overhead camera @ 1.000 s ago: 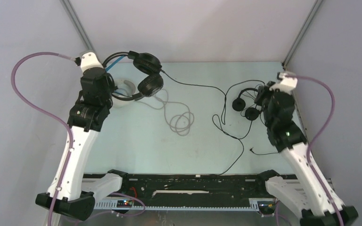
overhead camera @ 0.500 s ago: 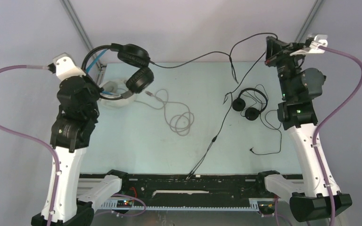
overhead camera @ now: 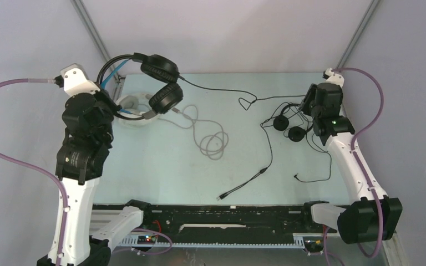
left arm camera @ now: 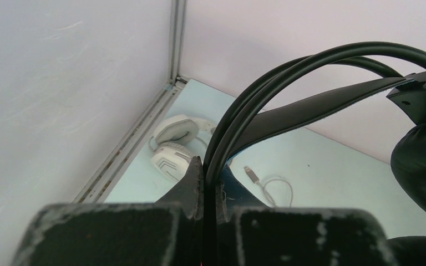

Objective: Wrap the headphones
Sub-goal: Straighten the headphones cable.

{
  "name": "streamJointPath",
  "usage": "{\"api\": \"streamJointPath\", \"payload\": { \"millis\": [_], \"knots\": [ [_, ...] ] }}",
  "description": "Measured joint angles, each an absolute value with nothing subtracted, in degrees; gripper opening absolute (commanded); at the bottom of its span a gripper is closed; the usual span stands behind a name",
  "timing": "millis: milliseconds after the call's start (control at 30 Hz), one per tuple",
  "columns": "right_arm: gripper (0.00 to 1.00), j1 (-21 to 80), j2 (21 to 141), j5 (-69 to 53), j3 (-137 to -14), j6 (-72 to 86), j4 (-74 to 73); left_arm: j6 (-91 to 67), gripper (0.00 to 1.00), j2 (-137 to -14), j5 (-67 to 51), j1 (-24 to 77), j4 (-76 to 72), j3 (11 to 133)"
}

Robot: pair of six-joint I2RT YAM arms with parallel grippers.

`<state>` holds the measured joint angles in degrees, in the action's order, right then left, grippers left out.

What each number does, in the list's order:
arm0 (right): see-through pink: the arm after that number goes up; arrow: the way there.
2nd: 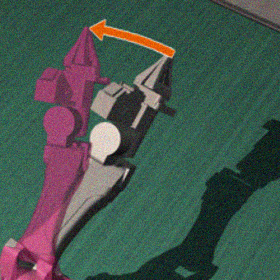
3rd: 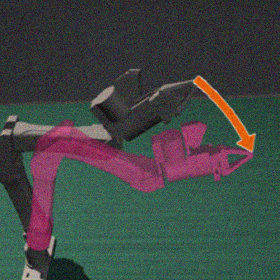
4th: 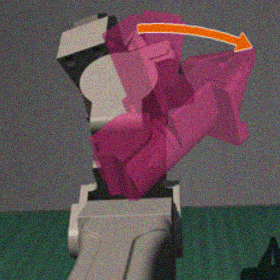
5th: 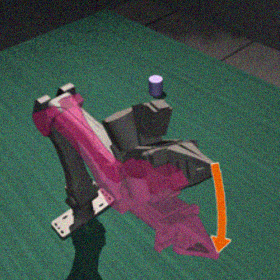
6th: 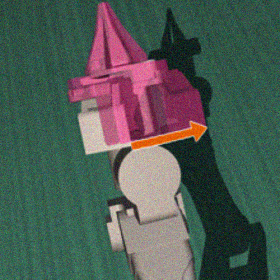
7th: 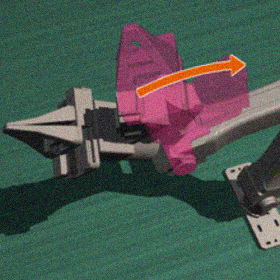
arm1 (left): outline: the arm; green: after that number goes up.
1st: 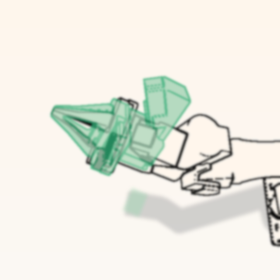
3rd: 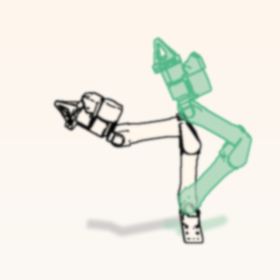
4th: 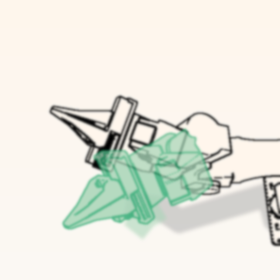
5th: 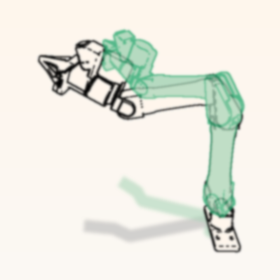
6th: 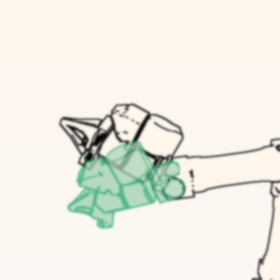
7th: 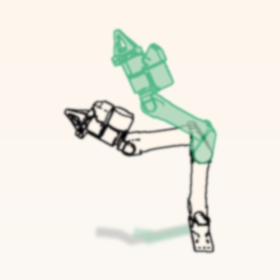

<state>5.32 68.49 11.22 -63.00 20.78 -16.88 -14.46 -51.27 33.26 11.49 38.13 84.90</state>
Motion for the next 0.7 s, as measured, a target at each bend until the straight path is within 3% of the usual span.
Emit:
{"api": "streamJointPath", "payload": {
  "millis": [133,233,400,533,700],
  "knots": [
    [0.66,5.0,66.4,11.9,-62.7,20.3,-23.4,-14.5,0.00,-51.7,28.9,11.5,38.4,84.9],
    [0.74,5.7,62.5,9.7,-63.4,19.0,-25.2,-14.5,0.00,-51.7,25.5,11.4,38.5,84.9],
    [0.87,8.8,54.2,-6.5,-64.9,15.2,-22.0,-14.7,0.00,-51.7,18.6,11.4,38.6,84.8],
    [0.89,16.9,51.9,-18.8,-65.0,9.5,-18.3,-15.4,0.00,-52.3,12.5,11.4,38.5,84.8],
    [0.87,30.5,52.8,-25.1,-62.7,3.9,-13.1,-16.7,0.00,-53.7,6.3,11.4,38.6,84.8]
  ]
}}
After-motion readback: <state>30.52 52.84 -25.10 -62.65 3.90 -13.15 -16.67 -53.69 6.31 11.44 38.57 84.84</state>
